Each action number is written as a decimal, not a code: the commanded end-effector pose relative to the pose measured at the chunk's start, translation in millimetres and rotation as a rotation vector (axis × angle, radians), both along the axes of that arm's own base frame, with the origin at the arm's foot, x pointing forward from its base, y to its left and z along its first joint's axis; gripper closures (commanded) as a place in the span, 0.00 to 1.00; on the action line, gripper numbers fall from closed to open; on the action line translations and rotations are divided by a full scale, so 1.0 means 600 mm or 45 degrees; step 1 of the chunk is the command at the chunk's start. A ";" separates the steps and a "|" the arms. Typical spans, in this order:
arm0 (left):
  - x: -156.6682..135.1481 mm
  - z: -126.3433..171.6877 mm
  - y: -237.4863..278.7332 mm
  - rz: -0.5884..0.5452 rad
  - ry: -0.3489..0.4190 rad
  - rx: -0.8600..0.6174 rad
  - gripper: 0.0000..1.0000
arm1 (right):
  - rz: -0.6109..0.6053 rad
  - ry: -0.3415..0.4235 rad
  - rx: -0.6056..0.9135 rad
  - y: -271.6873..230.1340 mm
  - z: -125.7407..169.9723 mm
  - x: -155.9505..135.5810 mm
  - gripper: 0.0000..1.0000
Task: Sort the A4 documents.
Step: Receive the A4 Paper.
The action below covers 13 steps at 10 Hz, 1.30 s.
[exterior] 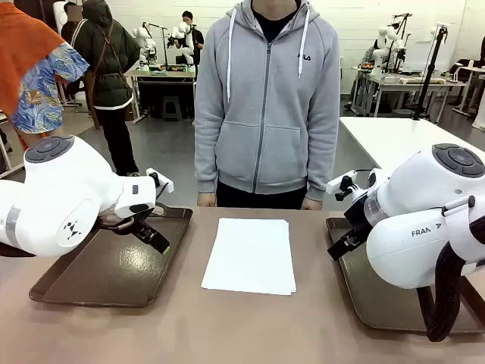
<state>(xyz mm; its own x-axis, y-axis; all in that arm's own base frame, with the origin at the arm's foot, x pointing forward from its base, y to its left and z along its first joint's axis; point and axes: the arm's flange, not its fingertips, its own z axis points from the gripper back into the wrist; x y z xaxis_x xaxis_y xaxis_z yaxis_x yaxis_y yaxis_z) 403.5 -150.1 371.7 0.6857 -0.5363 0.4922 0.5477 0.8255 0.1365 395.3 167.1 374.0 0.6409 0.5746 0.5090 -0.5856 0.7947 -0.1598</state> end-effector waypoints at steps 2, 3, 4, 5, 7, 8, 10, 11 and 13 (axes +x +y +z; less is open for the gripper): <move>0.000 0.000 0.000 0.000 0.000 0.000 0.00 | 0.000 0.000 0.000 0.000 0.000 0.000 0.00; 0.000 0.000 0.000 0.000 0.000 0.000 0.00 | 0.000 0.000 0.000 0.000 0.000 0.000 0.00; 0.000 0.000 0.000 0.000 0.000 0.000 0.00 | 0.000 0.000 0.000 0.000 0.000 0.000 0.00; 0.000 0.000 0.000 0.000 0.000 0.000 0.00 | 0.000 0.000 0.000 0.000 0.000 0.000 0.00; 0.000 0.000 0.000 0.000 0.000 0.000 0.00 | 0.000 0.000 0.000 0.000 0.000 0.000 0.00; 0.000 0.000 0.000 0.000 0.000 0.000 0.00 | 0.000 0.000 0.000 0.000 0.000 0.000 0.00; 0.000 0.000 0.000 0.000 0.000 0.000 0.00 | 0.000 0.000 0.000 0.000 0.000 0.000 0.00; 0.000 0.000 0.000 0.000 0.000 0.000 0.00 | 0.000 0.000 0.000 0.000 0.000 0.000 0.00; 0.000 0.000 0.000 0.000 0.000 0.000 0.00 | 0.000 0.000 0.000 0.000 0.000 0.000 0.00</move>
